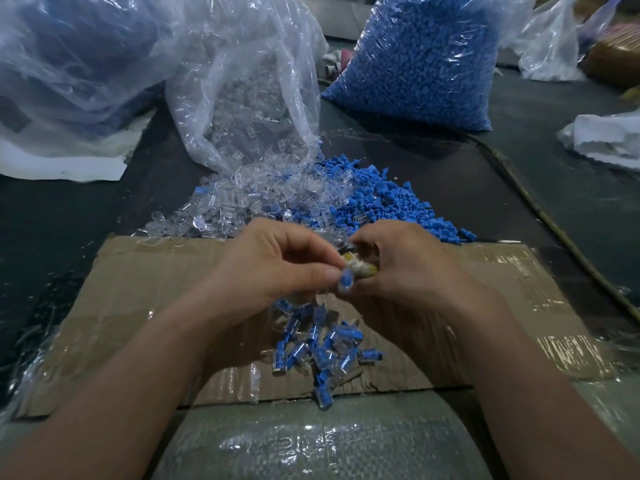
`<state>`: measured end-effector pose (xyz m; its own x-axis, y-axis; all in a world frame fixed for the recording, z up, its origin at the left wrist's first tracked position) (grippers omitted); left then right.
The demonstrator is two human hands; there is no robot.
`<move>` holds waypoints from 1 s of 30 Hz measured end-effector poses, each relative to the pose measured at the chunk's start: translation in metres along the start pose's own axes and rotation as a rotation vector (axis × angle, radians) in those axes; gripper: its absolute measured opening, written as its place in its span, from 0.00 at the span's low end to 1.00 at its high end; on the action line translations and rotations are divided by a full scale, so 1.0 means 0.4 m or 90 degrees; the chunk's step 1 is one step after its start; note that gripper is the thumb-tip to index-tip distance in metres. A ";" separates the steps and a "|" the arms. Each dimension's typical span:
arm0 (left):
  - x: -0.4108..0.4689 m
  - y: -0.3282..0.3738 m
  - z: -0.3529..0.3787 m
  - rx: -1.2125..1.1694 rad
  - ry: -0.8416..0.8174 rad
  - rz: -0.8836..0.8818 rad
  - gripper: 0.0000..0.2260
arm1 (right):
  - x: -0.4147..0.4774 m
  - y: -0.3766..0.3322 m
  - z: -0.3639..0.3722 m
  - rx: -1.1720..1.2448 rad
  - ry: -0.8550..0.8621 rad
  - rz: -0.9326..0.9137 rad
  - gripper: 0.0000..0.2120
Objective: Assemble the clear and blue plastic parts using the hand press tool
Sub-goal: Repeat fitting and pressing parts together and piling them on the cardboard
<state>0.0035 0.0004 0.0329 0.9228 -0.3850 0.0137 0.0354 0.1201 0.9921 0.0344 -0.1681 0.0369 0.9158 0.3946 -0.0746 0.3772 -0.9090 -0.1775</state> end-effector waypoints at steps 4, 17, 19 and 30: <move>0.002 -0.001 0.007 0.042 -0.085 -0.025 0.08 | 0.003 -0.007 0.007 -0.047 -0.030 -0.007 0.23; 0.018 -0.029 -0.032 0.056 0.300 0.014 0.04 | -0.003 0.001 -0.002 -0.050 -0.050 -0.023 0.27; 0.029 -0.035 -0.046 0.245 0.357 0.042 0.09 | -0.002 -0.002 -0.004 -0.079 -0.046 -0.028 0.27; 0.049 -0.055 -0.053 0.620 0.173 -0.006 0.16 | -0.001 0.000 -0.015 0.020 -0.009 0.010 0.24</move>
<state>0.0289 0.0095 0.0087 0.9844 -0.1464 0.0972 -0.1737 -0.7278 0.6634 0.0347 -0.1690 0.0428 0.9193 0.3828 -0.0913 0.3585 -0.9103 -0.2068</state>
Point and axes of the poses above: each hand's wrist, its own x-axis towards the middle knuckle, its own z-axis out of the palm, y = z × x, the point moved 2 cm from there along x, towards the middle knuckle, and after that the axes turned 10 degrees about -x, right-handed, at the moved point
